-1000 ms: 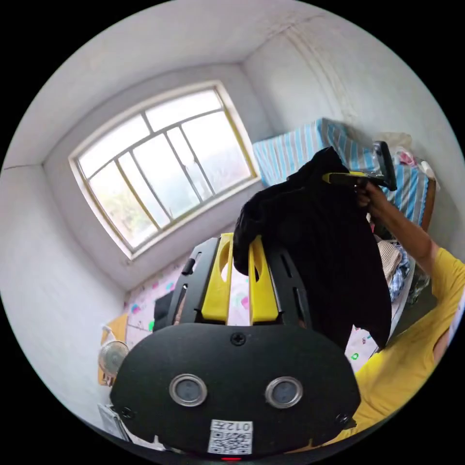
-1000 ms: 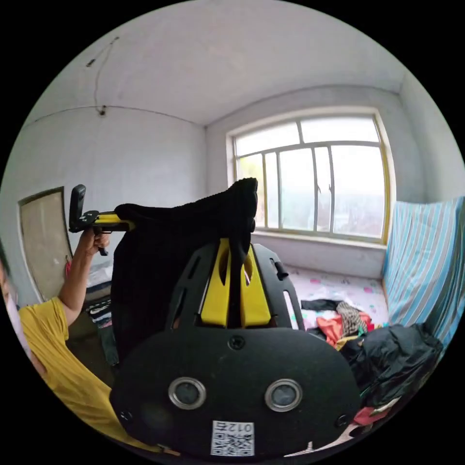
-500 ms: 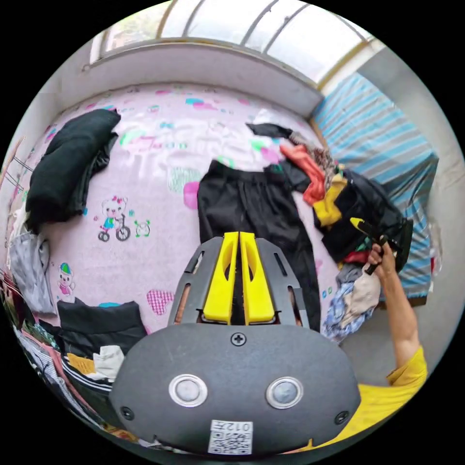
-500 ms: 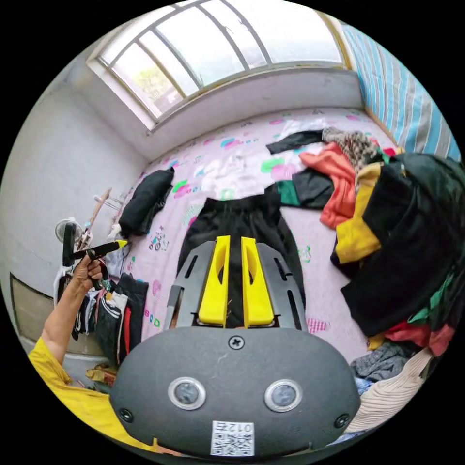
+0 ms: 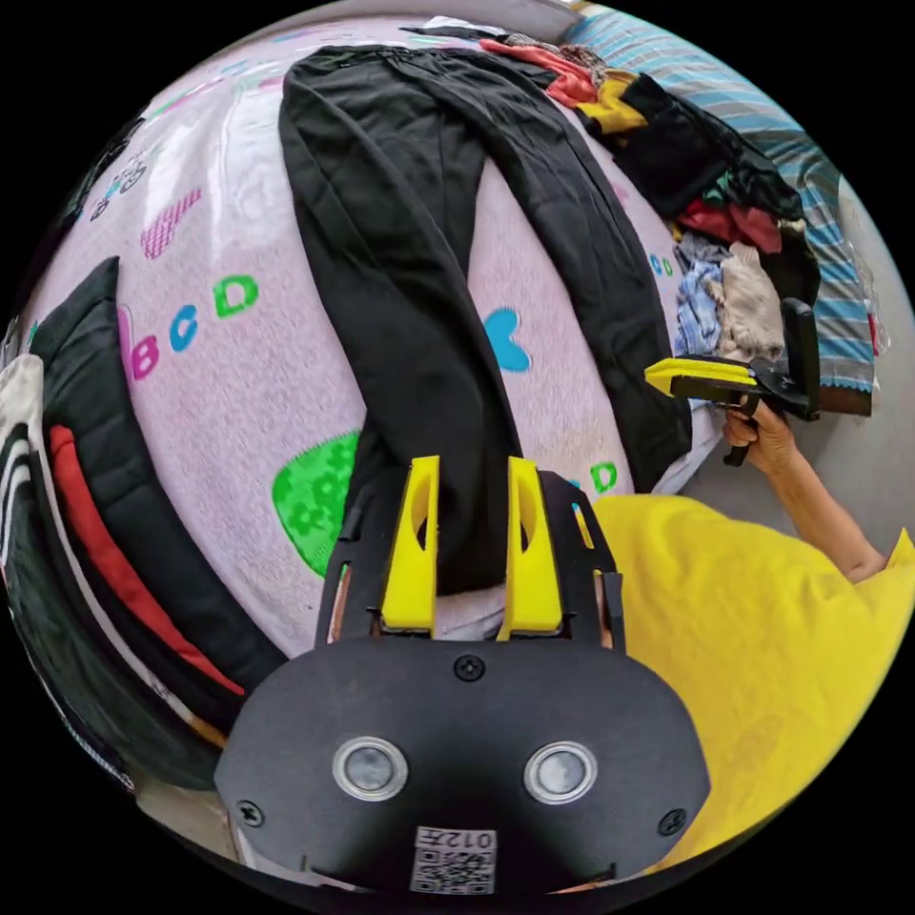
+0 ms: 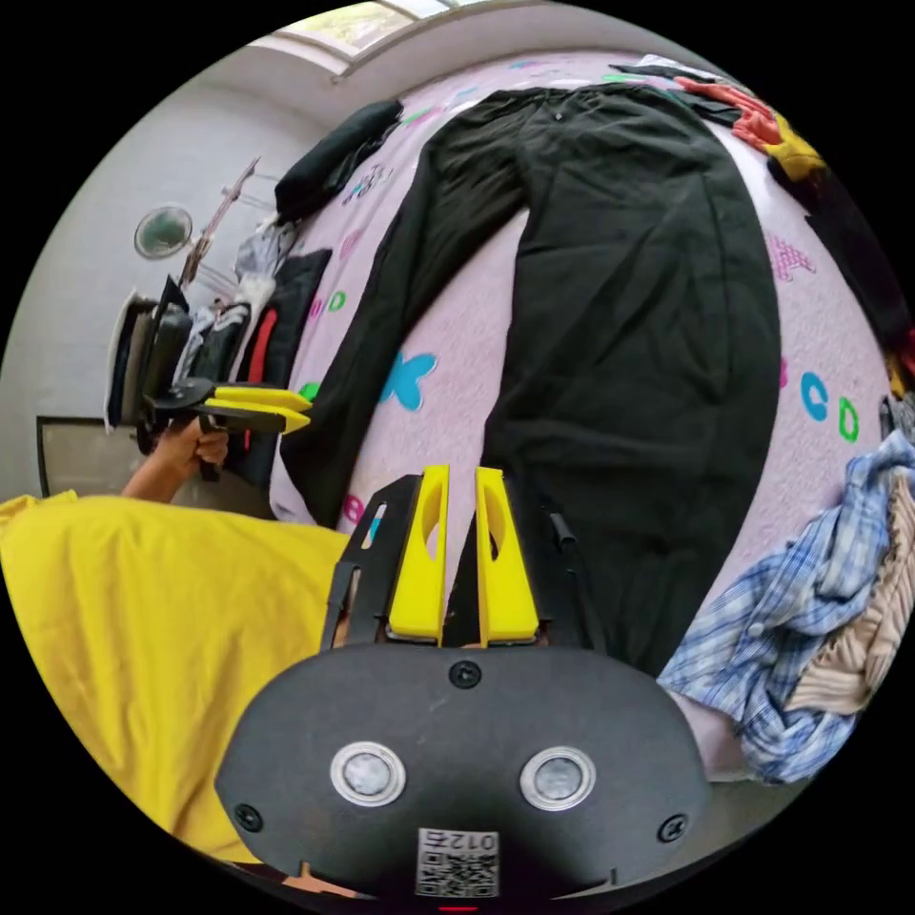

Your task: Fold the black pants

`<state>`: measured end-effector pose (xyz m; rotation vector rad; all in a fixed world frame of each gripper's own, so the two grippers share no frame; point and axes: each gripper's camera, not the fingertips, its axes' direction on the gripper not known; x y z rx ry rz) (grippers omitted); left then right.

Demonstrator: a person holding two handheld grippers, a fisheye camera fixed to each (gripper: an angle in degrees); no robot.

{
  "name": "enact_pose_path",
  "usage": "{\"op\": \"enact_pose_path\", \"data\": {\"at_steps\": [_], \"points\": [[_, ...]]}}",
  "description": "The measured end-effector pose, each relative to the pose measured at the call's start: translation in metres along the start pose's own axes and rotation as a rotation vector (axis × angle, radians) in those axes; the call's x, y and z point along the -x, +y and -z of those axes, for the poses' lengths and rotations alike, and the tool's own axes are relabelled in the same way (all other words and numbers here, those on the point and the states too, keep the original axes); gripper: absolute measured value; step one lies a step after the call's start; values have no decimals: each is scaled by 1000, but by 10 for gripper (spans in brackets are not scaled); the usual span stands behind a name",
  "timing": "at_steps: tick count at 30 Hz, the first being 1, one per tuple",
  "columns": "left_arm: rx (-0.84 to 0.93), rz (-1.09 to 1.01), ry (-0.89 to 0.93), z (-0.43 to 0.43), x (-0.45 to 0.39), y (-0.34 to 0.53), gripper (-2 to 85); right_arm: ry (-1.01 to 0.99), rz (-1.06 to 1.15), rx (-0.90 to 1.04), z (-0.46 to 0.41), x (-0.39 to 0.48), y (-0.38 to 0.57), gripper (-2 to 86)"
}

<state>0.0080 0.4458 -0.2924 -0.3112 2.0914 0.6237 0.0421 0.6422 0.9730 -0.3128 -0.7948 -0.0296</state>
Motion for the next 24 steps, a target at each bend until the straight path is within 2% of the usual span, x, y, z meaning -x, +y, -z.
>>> {"op": "enact_pose_path", "data": {"at_steps": [4, 10, 12, 16, 18, 21, 23, 24], "points": [[61, -90, -66, -21, -28, 16, 125, -29, 26, 41, -5, 3, -1, 19], [-40, -121, -293, -8, -44, 44, 131, -60, 21, 2, 15, -17, -20, 19], [-4, -176, -310, -19, -55, 41, 119, -67, 25, 13, 20, -29, -29, 19], [70, -235, -544, -58, -73, 28, 44, -74, 22, 10, 31, -46, -41, 22], [116, -218, -591, -66, -74, 22, 22, -83, 18, -2, 41, -58, -49, 22], [66, -161, -413, -39, -66, 24, 8, -70, 26, -16, 55, -72, -58, 21], [-74, -28, -80, 10, -33, 41, 4, -73, 20, -26, 64, -82, -63, 21], [-126, 2, 17, 23, -22, 49, 3, -79, 12, -33, 70, -89, -66, 20]]}}
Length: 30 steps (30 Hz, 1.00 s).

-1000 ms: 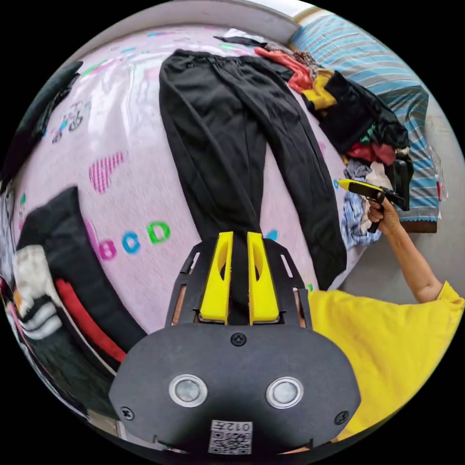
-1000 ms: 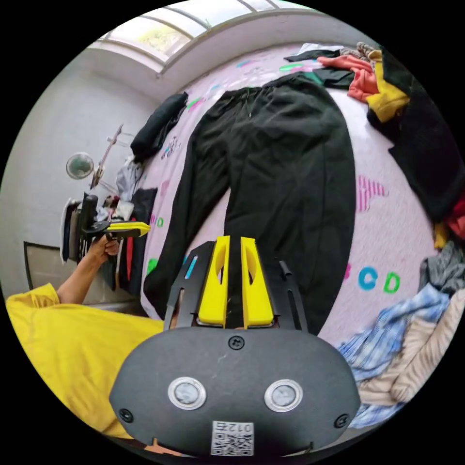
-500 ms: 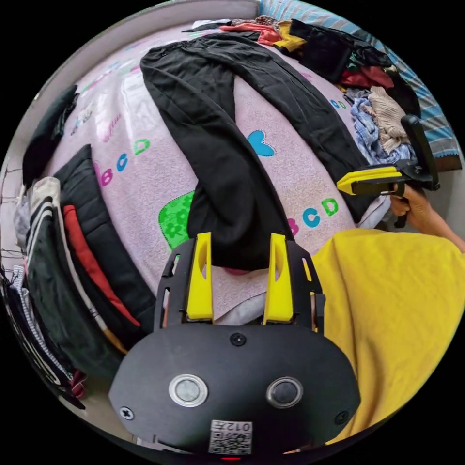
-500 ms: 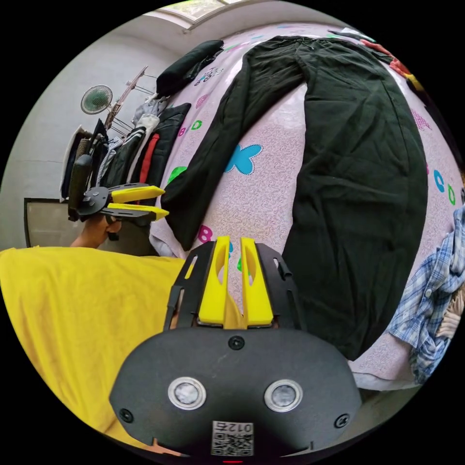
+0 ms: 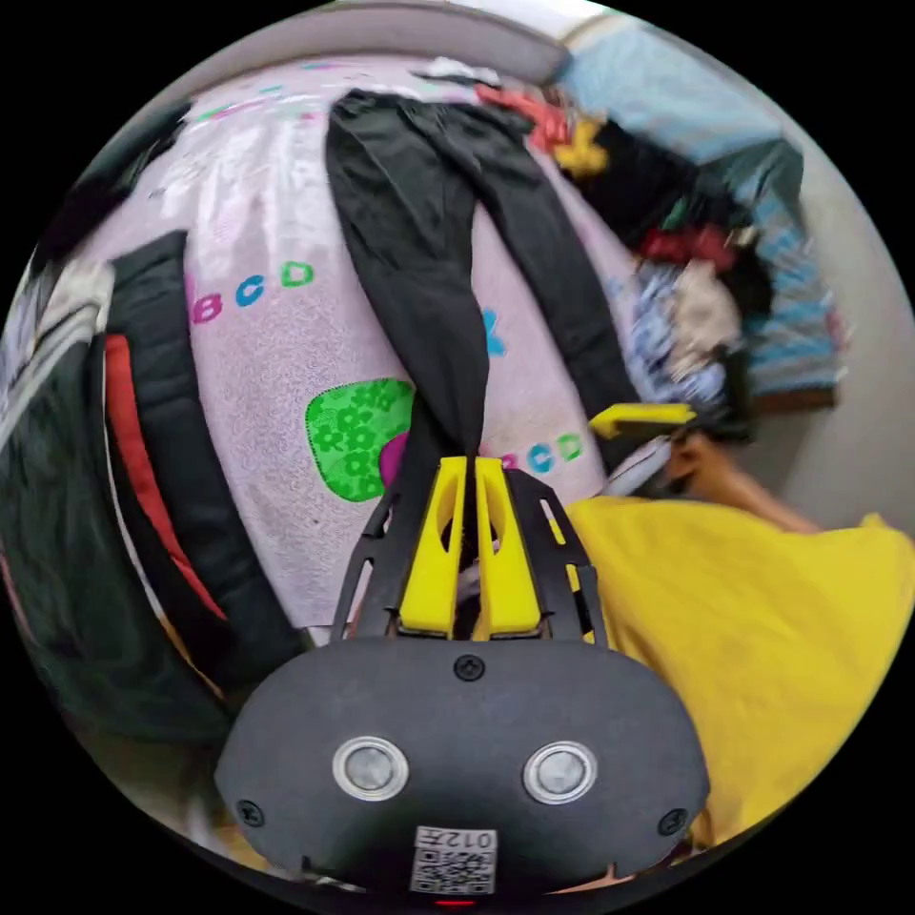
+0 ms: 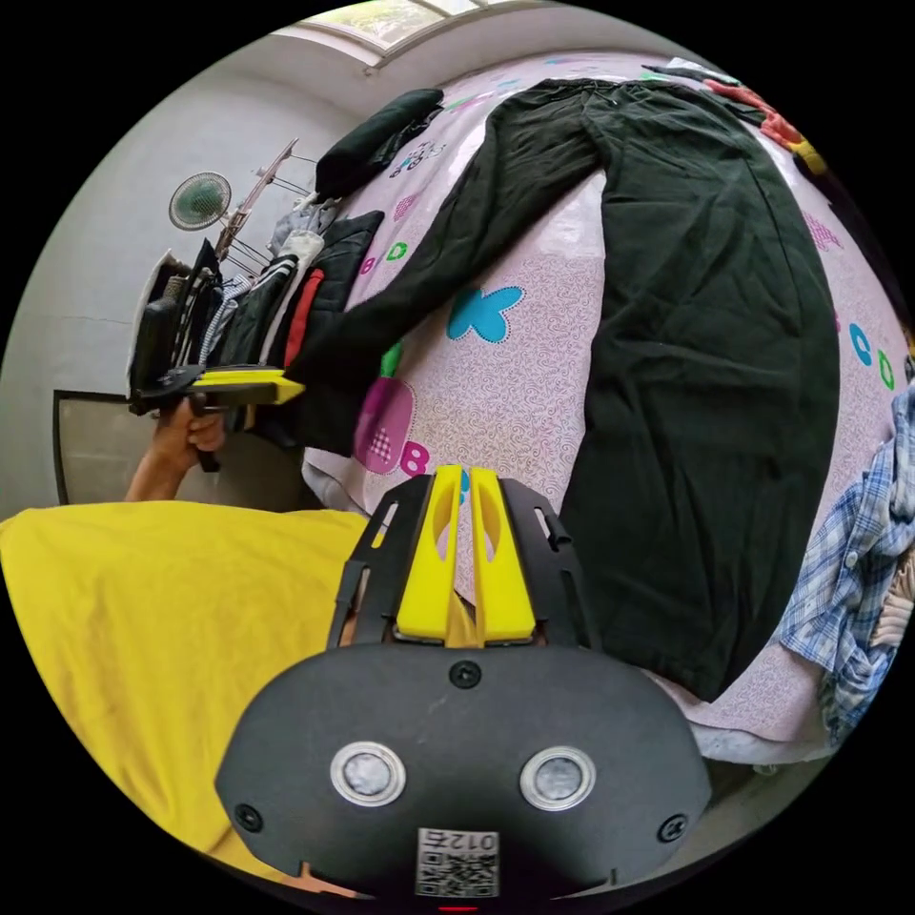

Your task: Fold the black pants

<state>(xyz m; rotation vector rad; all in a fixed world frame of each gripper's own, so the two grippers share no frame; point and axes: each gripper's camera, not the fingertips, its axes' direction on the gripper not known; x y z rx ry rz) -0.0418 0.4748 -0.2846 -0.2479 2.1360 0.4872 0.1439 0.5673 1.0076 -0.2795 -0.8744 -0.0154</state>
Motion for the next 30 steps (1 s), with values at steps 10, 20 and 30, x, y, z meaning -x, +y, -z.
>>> {"op": "enact_pose_path", "data": {"at_steps": [10, 20, 30], "points": [[-413, 792, 557, -4, 150, 188, 7, -25, -58, 23, 19, -39, -16, 14], [-113, 182, -366, -52, -26, 82, 27, -22, 69, 148, 9, -10, -59, 13], [6, 84, -379, -101, -59, 7, 20, -1, 21, 107, 31, 6, -61, 12]]}}
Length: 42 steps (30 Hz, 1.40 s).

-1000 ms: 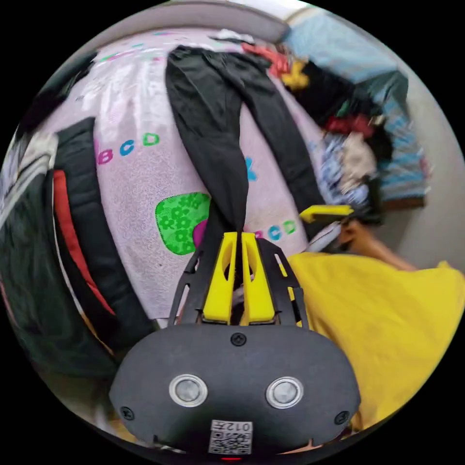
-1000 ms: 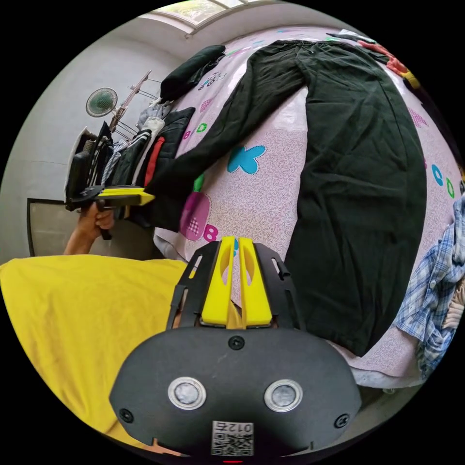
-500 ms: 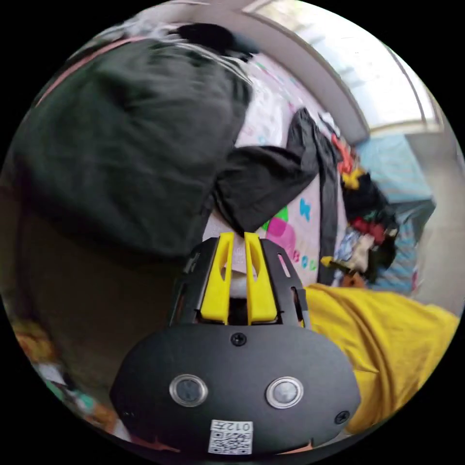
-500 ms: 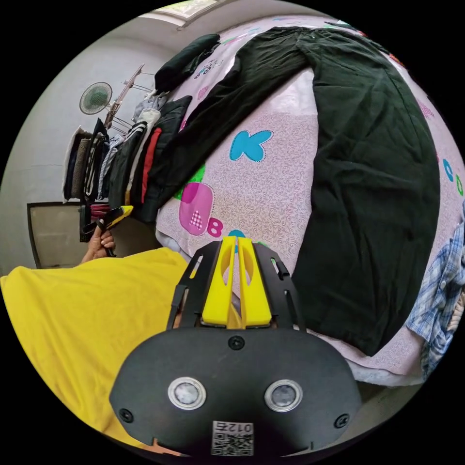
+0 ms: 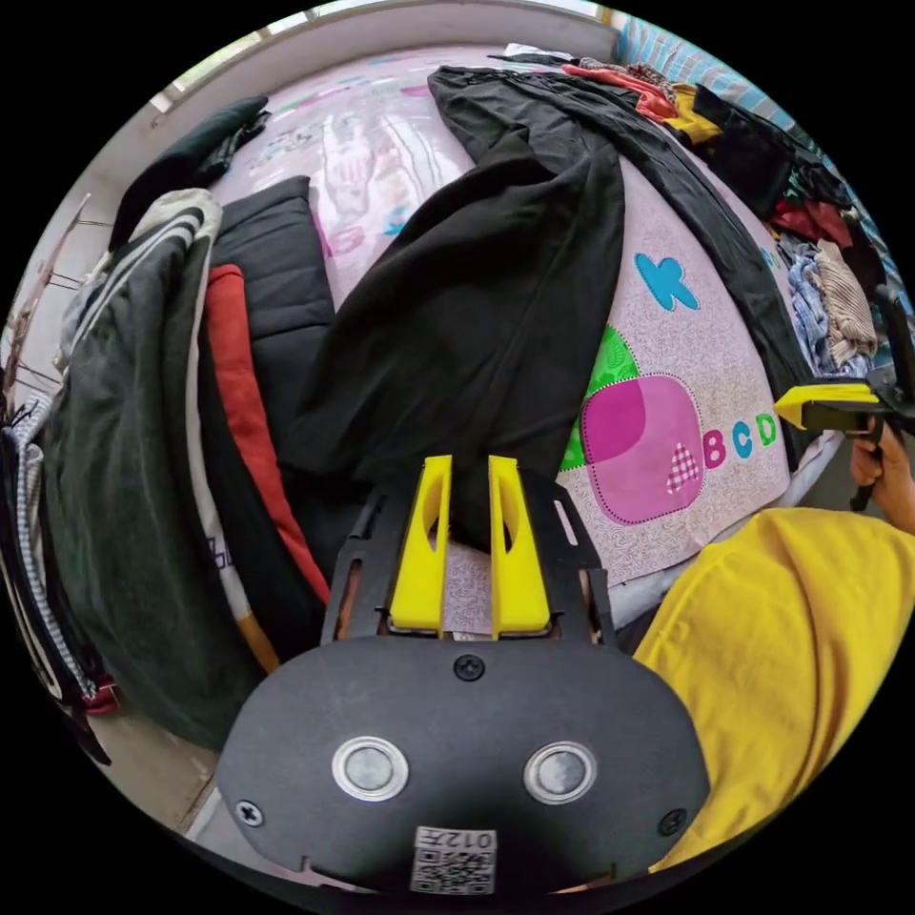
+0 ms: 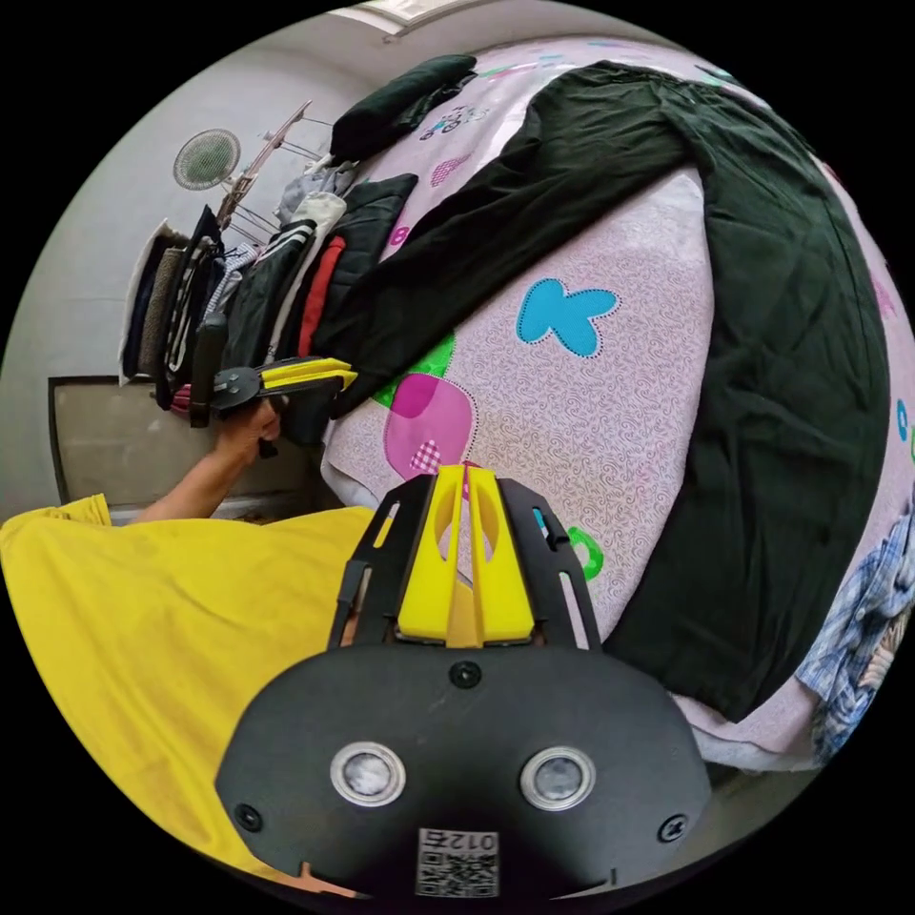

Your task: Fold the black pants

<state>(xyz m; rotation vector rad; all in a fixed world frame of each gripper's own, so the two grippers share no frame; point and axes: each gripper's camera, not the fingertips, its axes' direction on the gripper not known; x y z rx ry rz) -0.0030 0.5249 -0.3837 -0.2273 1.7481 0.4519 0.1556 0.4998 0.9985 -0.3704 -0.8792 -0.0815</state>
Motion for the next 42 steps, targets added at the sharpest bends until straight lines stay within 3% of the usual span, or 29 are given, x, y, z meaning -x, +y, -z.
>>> {"op": "enact_pose_path", "data": {"at_steps": [3, 12, 16, 26, 29, 30, 34, 36, 38, 42], "points": [[26, -29, 41, 3, -12, -7, 8, -16, -75, -19, 6, -8, 14, 11], [-113, -94, -83, 84, -119, 9, 0, -65, -131, -71, 33, -18, 58, 8], [-39, -120, -66, 83, -186, 5, 0, -90, -99, -70, 49, -28, 72, 7], [80, 69, 57, 90, -325, -32, -2, -83, 43, 0, 122, -82, 120, 6], [90, 80, -29, 102, -356, -48, -2, -104, 16, -2, 142, -102, 137, 6], [111, 74, -46, 101, -360, -51, -2, -105, 16, -1, 148, -105, 144, 6], [487, 99, -173, 53, -372, -60, 0, -58, 55, -4, 164, -101, 163, 8], [382, 133, -135, 73, -375, -58, 1, 36, 113, -29, 174, -85, 173, 10], [149, 139, 42, 113, -382, -69, 3, 126, 173, -53, 180, -67, 178, 13], [113, 116, 237, 118, -395, -119, 4, 333, 271, -55, 179, -31, 165, 18]]}}
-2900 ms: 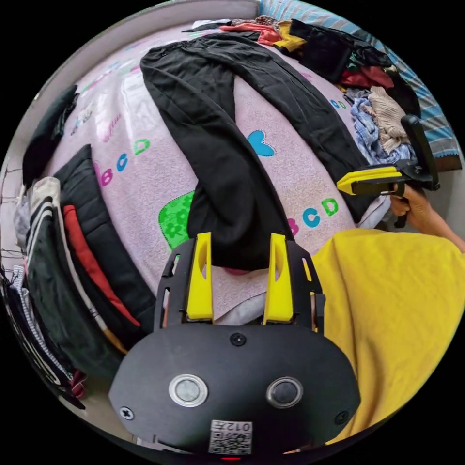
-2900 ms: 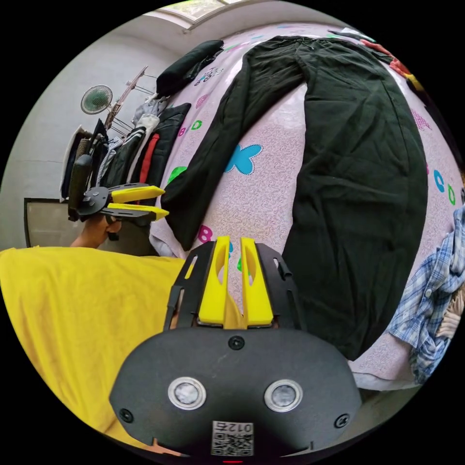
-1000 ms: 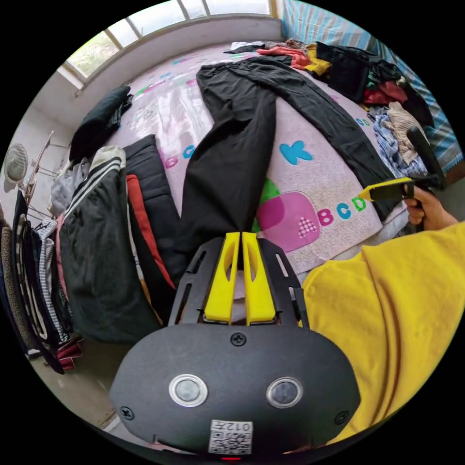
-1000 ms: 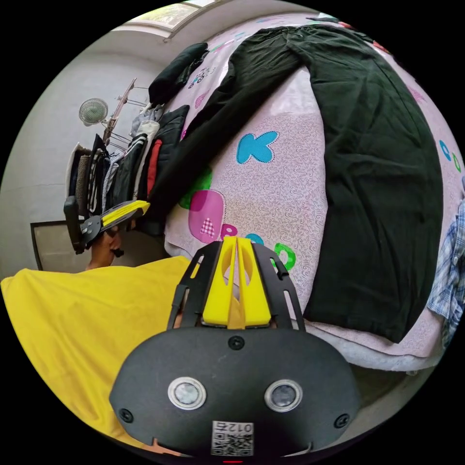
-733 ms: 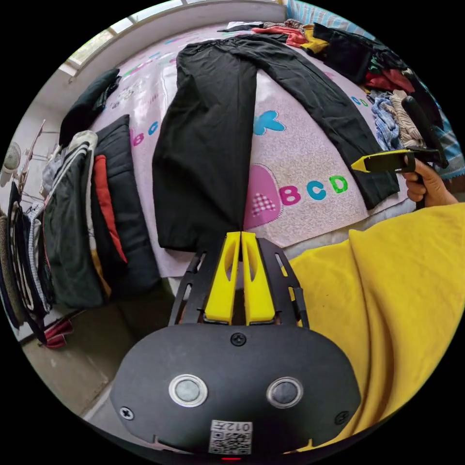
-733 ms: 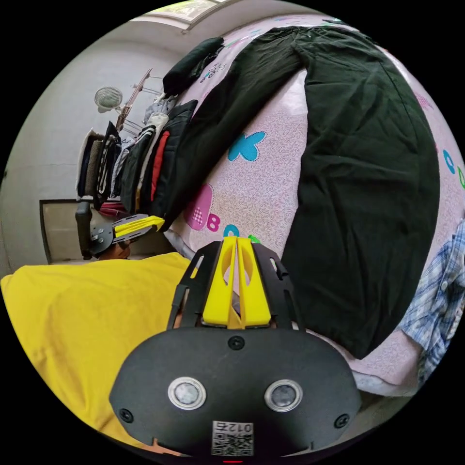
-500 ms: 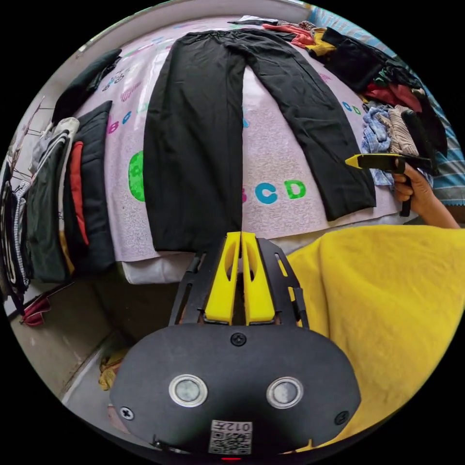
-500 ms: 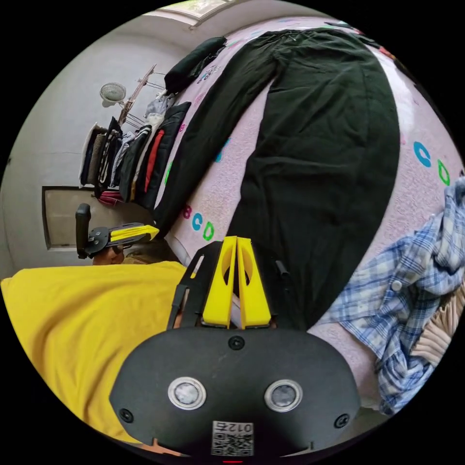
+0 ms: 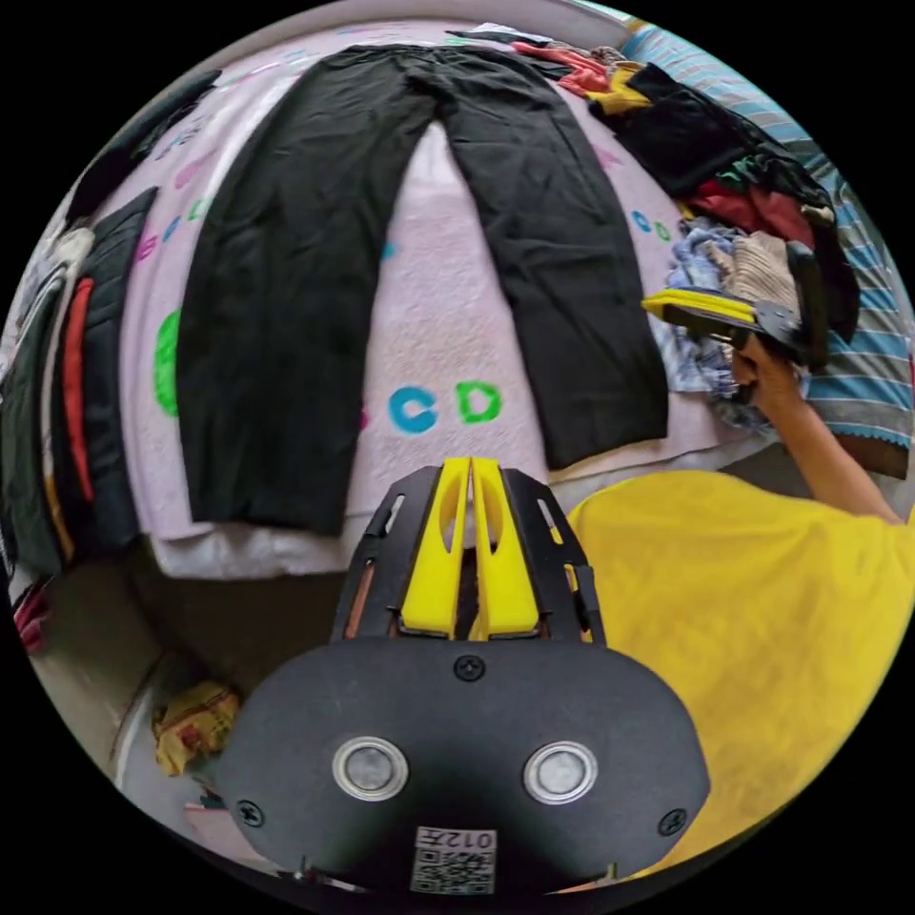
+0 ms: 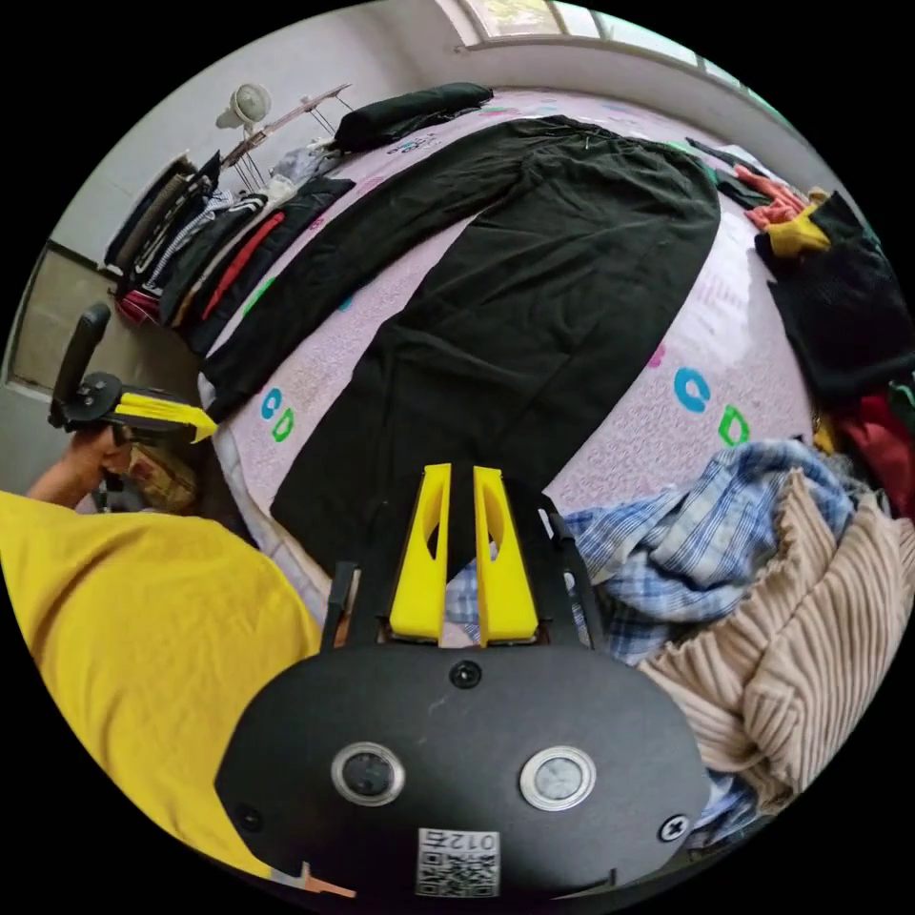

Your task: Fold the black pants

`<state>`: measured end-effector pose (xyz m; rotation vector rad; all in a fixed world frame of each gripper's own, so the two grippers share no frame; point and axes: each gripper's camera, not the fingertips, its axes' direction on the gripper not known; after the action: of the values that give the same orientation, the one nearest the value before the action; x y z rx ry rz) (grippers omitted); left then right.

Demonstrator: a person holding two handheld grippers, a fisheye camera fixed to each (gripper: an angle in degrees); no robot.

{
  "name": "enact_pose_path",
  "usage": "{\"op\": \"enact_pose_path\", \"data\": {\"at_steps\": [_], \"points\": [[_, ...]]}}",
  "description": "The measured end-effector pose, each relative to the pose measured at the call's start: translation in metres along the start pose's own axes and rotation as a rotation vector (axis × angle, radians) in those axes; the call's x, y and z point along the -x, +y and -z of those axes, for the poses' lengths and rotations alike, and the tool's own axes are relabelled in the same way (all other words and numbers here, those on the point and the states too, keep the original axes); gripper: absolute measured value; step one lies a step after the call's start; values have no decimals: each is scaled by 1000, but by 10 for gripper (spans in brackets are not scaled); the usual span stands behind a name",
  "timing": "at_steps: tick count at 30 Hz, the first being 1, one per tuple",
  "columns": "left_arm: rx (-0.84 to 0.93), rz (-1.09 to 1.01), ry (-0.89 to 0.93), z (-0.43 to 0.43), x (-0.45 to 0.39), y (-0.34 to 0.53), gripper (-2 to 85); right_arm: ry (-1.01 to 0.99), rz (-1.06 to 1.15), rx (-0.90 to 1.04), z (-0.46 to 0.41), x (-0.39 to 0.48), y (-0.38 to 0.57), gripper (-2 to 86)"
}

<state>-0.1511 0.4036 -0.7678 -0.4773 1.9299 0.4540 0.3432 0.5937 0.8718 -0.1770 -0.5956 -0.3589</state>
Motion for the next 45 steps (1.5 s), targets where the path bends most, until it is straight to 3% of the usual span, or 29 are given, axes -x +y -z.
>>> {"op": "enact_pose_path", "data": {"at_steps": [2, 8, 12, 15, 17, 23, 28, 35, 40, 45], "points": [[13, -72, 100, -6, -23, -43, 5, 33, -25, -2, 4, 1, -15, 20], [91, -184, 119, -25, -81, -129, 4, 68, -128, 79, 4, 7, -65, 15], [197, -284, 77, -37, -108, -150, 4, 170, -79, 71, 26, 37, -69, 3], [235, -365, 79, -35, -122, -156, 4, 123, -160, 3, 60, 34, -54, 0], [264, -399, 114, -32, -124, -160, 4, 142, -197, 56, 67, 29, -43, 0], [110, -299, 108, 12, -84, -181, 4, 99, -229, -41, 110, 60, -46, 0], [56, -242, 32, 44, -55, -221, 5, 194, -112, -50, 126, 95, -124, -1], [-50, -248, 16, 95, -41, -303, 5, 269, -206, -70, 166, 70, -244, -1], [-43, -193, 35, 101, -26, -365, 5, 270, -188, -7, 180, 68, -300, -1], [2, -255, 91, 97, -39, -407, 5, 418, -131, 102, 192, 68, -309, -1]]}}
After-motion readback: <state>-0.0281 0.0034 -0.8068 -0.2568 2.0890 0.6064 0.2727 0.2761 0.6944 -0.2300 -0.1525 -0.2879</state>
